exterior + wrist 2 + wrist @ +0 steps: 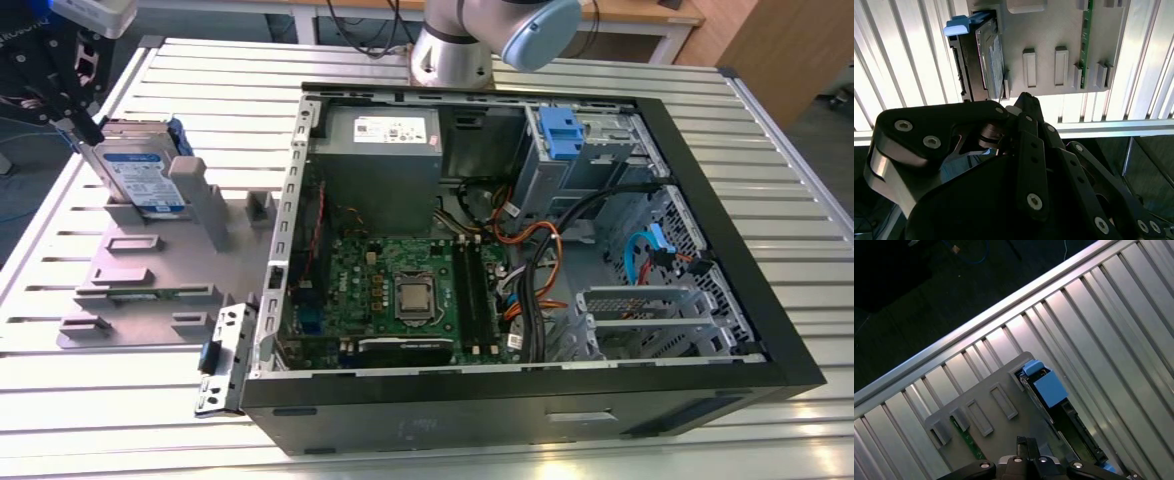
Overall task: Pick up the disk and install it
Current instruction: 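Pick up the disk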
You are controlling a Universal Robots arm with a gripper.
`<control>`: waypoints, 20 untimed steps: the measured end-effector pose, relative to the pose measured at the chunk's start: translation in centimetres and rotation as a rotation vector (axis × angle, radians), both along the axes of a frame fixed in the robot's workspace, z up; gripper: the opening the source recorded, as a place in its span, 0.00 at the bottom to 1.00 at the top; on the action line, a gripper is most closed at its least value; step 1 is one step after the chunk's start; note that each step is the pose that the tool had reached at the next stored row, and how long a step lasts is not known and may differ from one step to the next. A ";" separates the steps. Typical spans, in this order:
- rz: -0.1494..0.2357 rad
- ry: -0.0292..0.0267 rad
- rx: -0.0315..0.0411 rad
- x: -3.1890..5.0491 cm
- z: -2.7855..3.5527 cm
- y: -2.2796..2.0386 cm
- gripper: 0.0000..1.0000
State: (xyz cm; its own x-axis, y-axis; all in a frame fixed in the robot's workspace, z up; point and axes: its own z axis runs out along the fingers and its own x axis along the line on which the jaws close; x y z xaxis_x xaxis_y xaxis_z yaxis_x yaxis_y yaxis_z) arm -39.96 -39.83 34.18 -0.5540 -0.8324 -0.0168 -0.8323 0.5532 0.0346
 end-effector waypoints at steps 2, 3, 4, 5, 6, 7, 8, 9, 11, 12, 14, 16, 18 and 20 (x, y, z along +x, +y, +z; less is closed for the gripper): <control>0.005 0.0000 -0.0001 0.00 0.00 0.00 0.11; 0.006 0.0000 -0.0001 0.00 0.00 0.00 0.11; 0.006 0.0000 0.0000 0.00 0.00 0.00 0.11; 0.007 0.0000 -0.0001 0.00 0.00 0.00 0.11; 0.007 0.0000 -0.0001 0.00 0.00 0.00 0.11; 0.016 0.0000 -0.0001 0.00 0.00 0.00 0.11; 0.025 0.0000 -0.0001 0.00 0.00 0.00 0.11; 0.025 0.0000 -0.0001 0.00 0.00 0.00 0.11; 0.026 0.0000 -0.0001 0.00 0.00 0.00 0.11; 0.027 0.0000 -0.0001 0.00 0.00 0.00 0.11; 0.038 0.0000 -0.0006 0.00 0.00 0.00 0.11; 0.048 0.0000 -0.0015 0.00 0.00 0.00 0.11; 0.049 0.0000 -0.0018 0.00 0.00 0.00 0.11; 0.065 0.0000 -0.0042 0.00 0.00 0.00 0.11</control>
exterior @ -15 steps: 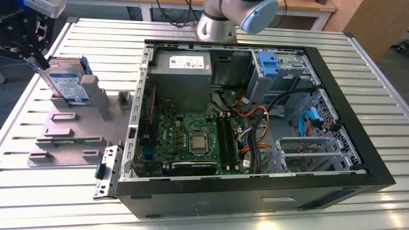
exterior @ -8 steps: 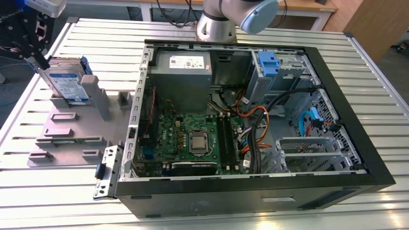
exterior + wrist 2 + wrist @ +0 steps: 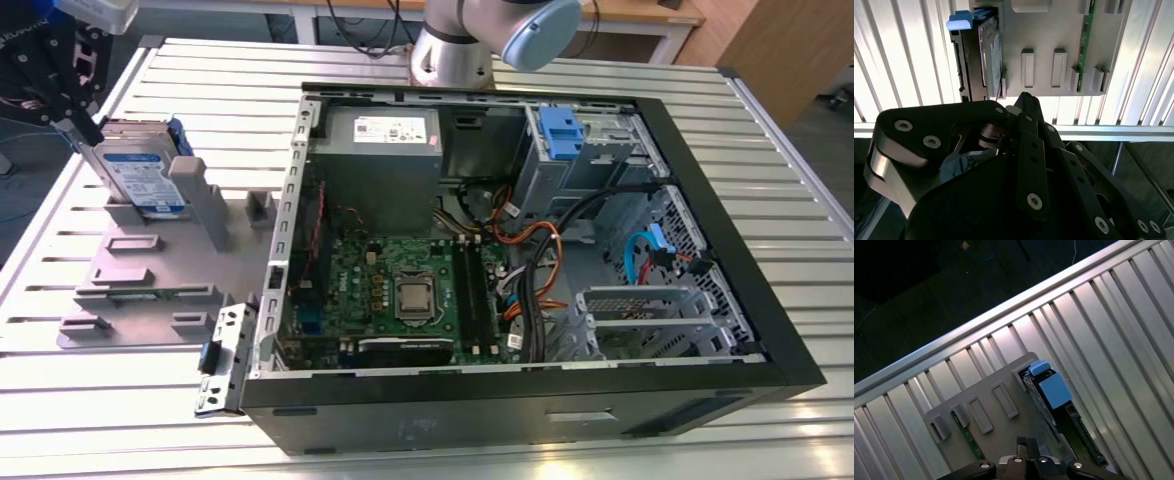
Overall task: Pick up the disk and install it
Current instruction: 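Pick up the disk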
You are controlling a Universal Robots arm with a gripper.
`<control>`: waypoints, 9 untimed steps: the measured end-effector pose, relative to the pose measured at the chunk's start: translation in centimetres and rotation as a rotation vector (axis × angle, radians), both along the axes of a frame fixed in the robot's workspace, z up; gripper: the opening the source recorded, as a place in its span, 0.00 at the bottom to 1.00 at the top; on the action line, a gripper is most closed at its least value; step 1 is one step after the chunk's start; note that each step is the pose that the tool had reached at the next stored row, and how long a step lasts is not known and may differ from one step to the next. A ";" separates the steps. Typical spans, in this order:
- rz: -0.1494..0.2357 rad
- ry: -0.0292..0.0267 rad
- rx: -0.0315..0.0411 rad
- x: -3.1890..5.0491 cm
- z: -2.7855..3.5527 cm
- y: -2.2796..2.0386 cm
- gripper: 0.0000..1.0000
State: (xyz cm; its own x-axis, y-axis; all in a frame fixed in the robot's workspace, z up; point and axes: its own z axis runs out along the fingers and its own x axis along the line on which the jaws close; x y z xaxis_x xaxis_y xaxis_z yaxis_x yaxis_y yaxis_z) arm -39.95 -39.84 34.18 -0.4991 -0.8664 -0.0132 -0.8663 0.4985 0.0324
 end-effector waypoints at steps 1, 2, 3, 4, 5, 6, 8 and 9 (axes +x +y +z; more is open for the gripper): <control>0.014 0.0000 -0.0002 0.00 0.00 0.00 0.11; 0.014 0.0000 -0.0002 0.00 0.00 0.00 0.11; 0.015 0.0000 -0.0002 0.00 0.00 0.00 0.11; 0.015 0.0000 -0.0002 0.00 0.00 0.00 0.11; 0.016 0.0000 -0.0002 0.00 0.00 0.00 0.11; 0.017 0.0000 -0.0001 0.00 0.00 0.00 0.11; 0.020 0.0000 -0.0001 0.00 0.00 0.00 0.11; 0.021 0.0000 -0.0001 0.00 0.00 0.00 0.11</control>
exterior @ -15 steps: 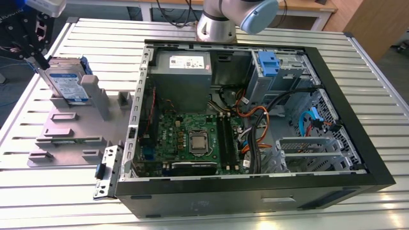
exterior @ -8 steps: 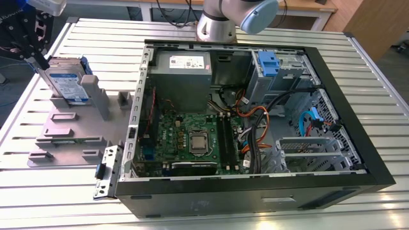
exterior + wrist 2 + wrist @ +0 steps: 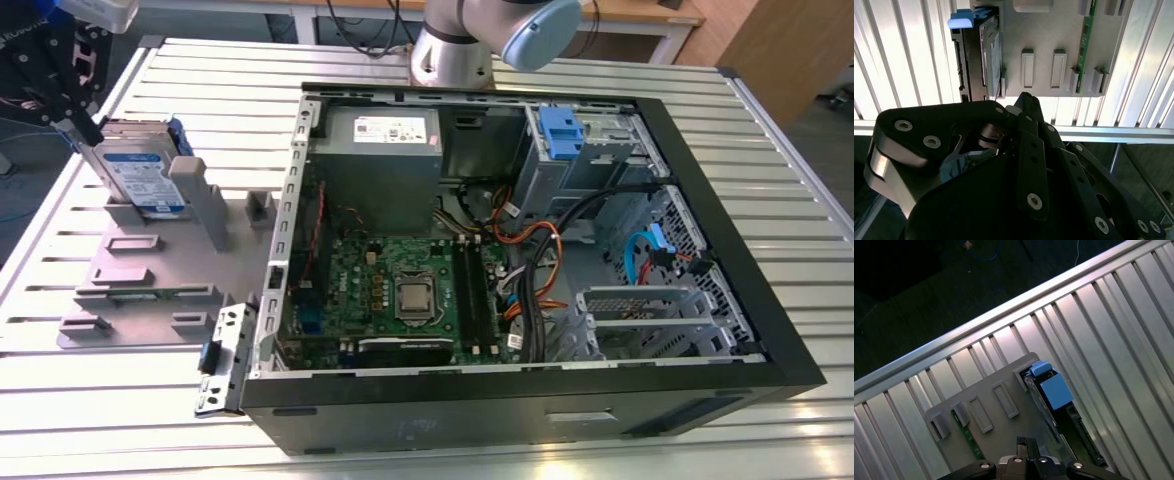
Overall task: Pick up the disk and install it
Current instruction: 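Pick up the disk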
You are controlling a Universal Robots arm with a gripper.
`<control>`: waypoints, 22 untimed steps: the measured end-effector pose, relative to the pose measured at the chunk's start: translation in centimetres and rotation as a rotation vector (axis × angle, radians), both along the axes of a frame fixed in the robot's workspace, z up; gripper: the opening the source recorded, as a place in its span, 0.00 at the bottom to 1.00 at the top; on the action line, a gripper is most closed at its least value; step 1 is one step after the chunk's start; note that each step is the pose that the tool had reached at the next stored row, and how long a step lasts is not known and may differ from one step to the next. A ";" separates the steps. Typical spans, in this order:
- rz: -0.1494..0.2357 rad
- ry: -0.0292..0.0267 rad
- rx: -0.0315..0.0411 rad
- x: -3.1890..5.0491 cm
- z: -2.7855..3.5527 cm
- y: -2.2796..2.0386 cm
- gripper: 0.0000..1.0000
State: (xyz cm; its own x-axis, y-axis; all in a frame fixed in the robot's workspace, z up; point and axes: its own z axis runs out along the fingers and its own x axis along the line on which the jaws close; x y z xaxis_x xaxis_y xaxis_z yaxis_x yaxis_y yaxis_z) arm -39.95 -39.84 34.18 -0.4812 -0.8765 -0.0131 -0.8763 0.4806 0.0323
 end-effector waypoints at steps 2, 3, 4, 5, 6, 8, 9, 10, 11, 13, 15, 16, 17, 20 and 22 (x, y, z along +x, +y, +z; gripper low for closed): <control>0.001 0.0000 0.0000 0.00 0.00 0.00 0.11; 0.002 0.0000 -0.0001 0.00 0.00 0.00 0.11; 0.002 0.0000 0.0000 0.00 0.00 0.00 0.11; 0.002 0.0000 0.0000 0.00 0.00 0.00 0.11; 0.003 -0.0001 0.0000 0.00 0.00 0.00 0.11; 0.004 0.0000 -0.0001 0.00 0.00 0.00 0.11; 0.004 0.0000 0.0000 0.00 0.00 0.00 0.11; 0.005 0.0001 -0.0001 0.00 0.00 0.00 0.11; 0.006 0.0001 -0.0001 0.00 0.00 0.00 0.11; 0.010 0.0001 -0.0001 0.00 0.01 -0.01 0.11; 0.017 0.0000 -0.0001 0.00 0.00 -0.01 0.11; 0.021 0.0001 -0.0001 0.00 0.00 -0.01 0.11; 0.025 0.0000 -0.0001 0.00 0.00 -0.01 0.11; 0.039 -0.0001 0.0000 0.00 0.00 -0.01 0.11; 0.046 0.0001 -0.0001 0.00 0.00 -0.01 0.11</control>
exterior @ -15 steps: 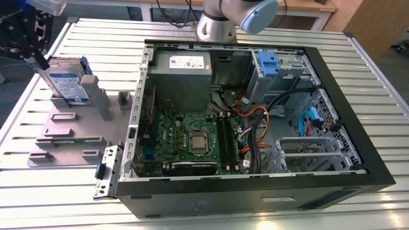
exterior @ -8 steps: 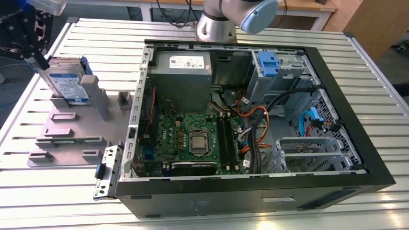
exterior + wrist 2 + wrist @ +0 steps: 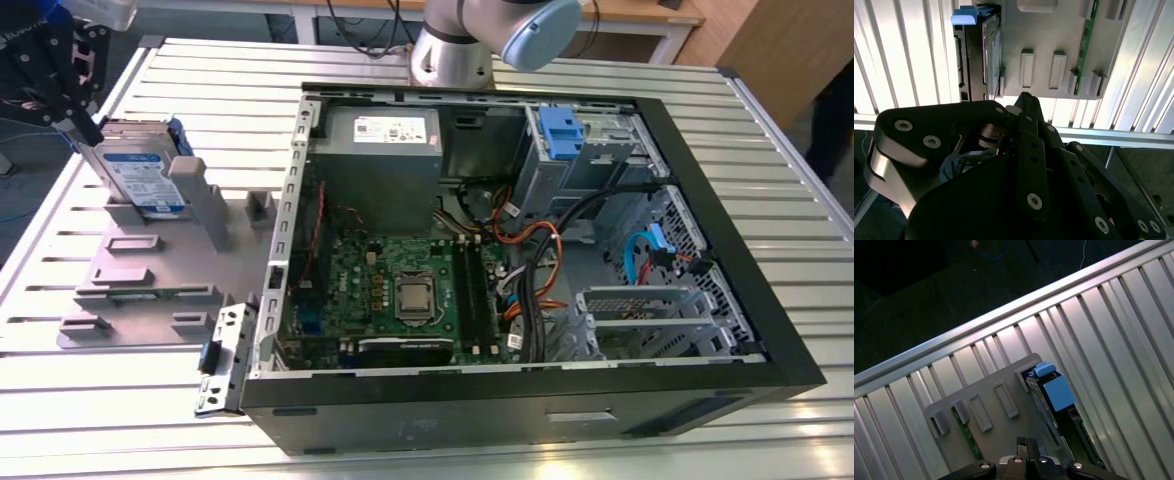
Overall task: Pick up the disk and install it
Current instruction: 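Pick up the disk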
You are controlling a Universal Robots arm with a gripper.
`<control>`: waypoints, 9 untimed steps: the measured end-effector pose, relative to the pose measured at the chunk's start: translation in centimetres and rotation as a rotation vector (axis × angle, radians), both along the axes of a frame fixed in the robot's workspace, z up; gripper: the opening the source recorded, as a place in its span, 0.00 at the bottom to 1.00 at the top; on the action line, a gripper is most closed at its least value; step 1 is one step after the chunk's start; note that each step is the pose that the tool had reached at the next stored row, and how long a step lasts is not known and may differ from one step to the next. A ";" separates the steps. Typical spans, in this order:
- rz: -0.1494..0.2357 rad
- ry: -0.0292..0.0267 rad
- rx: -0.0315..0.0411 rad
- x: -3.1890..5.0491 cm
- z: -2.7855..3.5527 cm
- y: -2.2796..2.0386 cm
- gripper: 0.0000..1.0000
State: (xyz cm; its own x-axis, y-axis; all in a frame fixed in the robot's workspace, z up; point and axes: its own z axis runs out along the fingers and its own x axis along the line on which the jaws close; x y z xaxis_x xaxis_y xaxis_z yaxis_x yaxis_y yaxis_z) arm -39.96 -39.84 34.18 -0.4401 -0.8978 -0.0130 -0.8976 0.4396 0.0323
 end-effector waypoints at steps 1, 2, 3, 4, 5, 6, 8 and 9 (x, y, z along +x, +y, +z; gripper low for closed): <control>0.004 -0.0001 0.0000 0.00 0.00 0.00 0.11; 0.008 0.0000 0.0000 0.00 0.00 0.00 0.11; 0.013 0.0000 0.0000 0.00 0.00 0.00 0.11; 0.017 -0.0001 0.0000 0.00 0.00 0.00 0.11; 0.021 0.0000 0.0000 0.00 0.00 0.00 0.11; 0.025 0.0000 0.0000 0.00 0.00 0.00 0.11; 0.033 -0.0001 0.0000 0.00 0.00 0.00 0.11; 0.038 -0.0001 0.0000 0.00 0.00 0.00 0.11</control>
